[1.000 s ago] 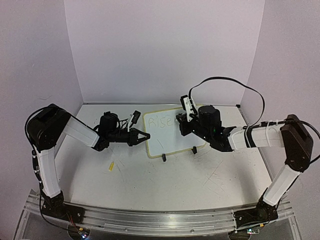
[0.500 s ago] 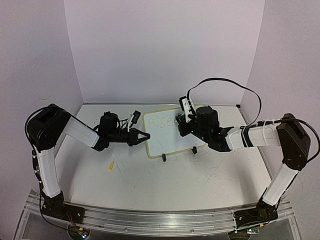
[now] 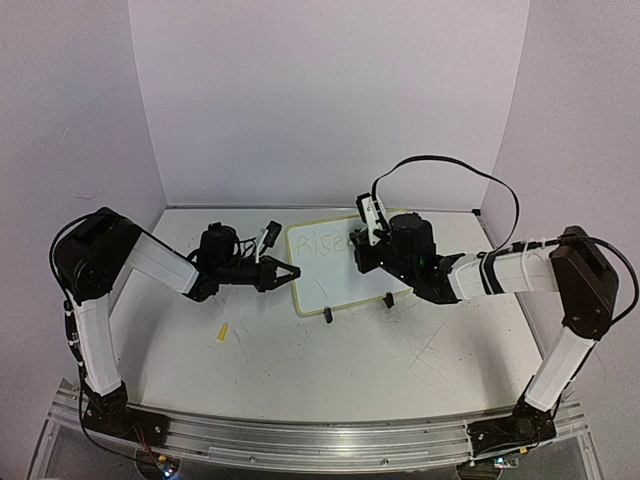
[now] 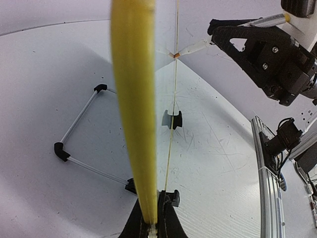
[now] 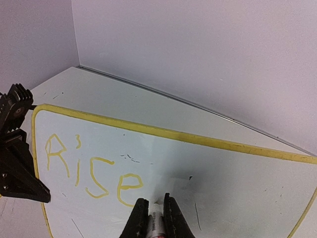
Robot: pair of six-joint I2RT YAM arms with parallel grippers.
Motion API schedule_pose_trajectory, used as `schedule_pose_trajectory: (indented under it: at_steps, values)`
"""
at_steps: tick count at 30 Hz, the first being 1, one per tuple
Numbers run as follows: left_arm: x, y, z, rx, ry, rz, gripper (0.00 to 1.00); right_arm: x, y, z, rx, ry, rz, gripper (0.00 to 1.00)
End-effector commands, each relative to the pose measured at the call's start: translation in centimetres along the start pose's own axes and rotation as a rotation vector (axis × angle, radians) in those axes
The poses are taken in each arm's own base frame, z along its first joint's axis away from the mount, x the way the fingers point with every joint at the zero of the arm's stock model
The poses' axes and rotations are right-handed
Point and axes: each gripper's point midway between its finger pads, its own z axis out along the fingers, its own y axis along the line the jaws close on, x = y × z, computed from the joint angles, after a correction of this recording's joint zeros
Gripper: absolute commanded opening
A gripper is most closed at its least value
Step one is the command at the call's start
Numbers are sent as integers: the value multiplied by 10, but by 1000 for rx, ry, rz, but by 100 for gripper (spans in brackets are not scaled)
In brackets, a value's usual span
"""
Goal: Write a sentence on the whiteboard
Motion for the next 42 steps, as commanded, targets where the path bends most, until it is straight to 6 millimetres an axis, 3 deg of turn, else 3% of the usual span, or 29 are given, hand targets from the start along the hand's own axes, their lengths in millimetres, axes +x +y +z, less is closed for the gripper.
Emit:
schedule_pose_trajectory:
  at_steps: [1,8,13,17,19,23,25,28,34,42]
  values:
    - [3,28,-4,-143,21,18,0,-14,-15,5,84,-38,15,0]
    - [4,29,-3,-145,22,18,0,-5,-8,1,51,-8,28,0]
    - [4,30,-3,-147,24,17,0,4,11,-3,-1,22,54,0]
    - [5,30,-3,-146,25,17,0,1,30,-10,-46,22,56,0]
    - [5,29,-3,-146,26,16,0,-18,38,-23,-105,-27,83,0]
    - [4,29,-5,-155,24,19,0,-82,39,-68,-197,-207,139,0]
    - [5,30,-5,-155,26,18,0,-92,32,-73,-175,-233,123,0]
    - [6,30,-3,-151,30,17,0,-75,26,-60,-159,-178,76,0]
    - [6,31,-3,-155,30,21,0,-48,85,-45,-300,-117,-123,0]
    - [7,32,-3,-152,33,13,0,-24,111,-20,-328,-57,-123,0]
